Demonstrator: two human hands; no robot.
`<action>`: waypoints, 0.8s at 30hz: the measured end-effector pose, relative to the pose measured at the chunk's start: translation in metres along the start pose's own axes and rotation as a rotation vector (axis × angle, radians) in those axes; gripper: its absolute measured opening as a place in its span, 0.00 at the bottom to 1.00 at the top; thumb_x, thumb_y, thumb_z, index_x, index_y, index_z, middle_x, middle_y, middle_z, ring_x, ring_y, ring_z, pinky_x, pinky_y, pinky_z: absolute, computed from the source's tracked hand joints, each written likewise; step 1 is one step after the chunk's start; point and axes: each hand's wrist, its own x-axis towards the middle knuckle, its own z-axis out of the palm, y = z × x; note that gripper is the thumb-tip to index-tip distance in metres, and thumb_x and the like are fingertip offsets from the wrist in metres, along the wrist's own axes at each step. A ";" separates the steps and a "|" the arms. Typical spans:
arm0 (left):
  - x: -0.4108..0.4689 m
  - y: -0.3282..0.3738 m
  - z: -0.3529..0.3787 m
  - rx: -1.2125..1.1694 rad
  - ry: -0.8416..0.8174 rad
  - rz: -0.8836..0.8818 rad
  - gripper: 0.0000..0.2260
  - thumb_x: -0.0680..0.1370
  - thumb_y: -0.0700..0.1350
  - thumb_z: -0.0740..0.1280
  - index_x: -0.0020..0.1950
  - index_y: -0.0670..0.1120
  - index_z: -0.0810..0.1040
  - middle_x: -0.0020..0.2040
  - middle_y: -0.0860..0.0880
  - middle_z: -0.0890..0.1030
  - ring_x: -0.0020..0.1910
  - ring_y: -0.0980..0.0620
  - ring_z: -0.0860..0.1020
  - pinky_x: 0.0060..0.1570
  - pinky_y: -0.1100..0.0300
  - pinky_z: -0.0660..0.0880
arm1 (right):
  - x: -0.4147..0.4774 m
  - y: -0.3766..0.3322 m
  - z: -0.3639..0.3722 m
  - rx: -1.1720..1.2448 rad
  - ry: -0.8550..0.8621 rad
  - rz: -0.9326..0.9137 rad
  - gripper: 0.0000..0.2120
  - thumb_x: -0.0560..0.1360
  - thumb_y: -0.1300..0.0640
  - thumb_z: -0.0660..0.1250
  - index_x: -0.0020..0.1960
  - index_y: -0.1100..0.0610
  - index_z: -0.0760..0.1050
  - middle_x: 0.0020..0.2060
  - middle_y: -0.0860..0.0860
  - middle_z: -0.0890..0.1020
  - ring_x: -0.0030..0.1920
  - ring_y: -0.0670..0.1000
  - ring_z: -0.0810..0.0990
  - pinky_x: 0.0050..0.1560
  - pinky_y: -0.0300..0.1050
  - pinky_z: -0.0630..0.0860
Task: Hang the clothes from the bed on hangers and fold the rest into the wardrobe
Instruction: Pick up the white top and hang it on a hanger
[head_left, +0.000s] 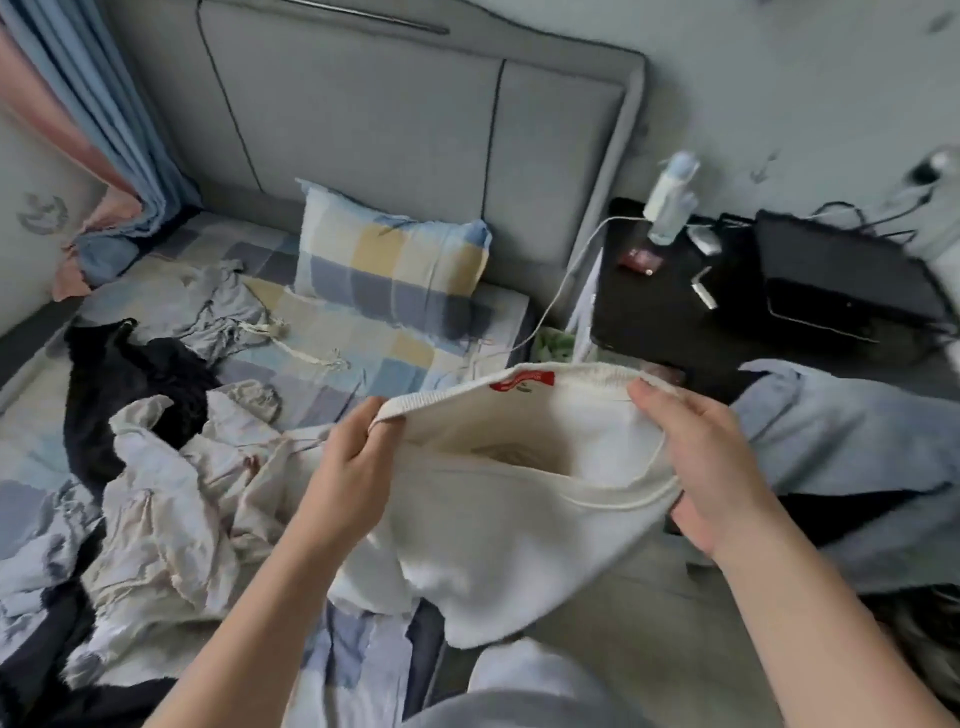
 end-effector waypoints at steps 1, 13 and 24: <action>-0.005 0.006 0.011 -0.007 -0.052 0.021 0.22 0.74 0.58 0.58 0.45 0.37 0.70 0.33 0.55 0.67 0.31 0.58 0.65 0.30 0.64 0.62 | -0.012 0.002 -0.014 -0.012 0.056 -0.005 0.08 0.73 0.50 0.72 0.45 0.55 0.86 0.43 0.53 0.87 0.47 0.51 0.85 0.54 0.49 0.77; -0.049 0.091 0.185 -0.169 -0.659 0.105 0.26 0.73 0.59 0.59 0.44 0.33 0.69 0.36 0.47 0.68 0.36 0.53 0.67 0.34 0.61 0.65 | -0.124 0.022 -0.191 0.006 0.610 -0.001 0.17 0.73 0.50 0.72 0.49 0.66 0.80 0.46 0.66 0.83 0.46 0.56 0.81 0.52 0.52 0.73; -0.110 0.209 0.429 -0.248 -0.933 0.235 0.23 0.77 0.53 0.57 0.49 0.32 0.76 0.39 0.40 0.76 0.41 0.55 0.74 0.44 0.60 0.72 | -0.164 0.009 -0.413 -0.301 0.859 -0.067 0.21 0.69 0.42 0.65 0.35 0.60 0.66 0.30 0.50 0.67 0.32 0.48 0.66 0.34 0.44 0.62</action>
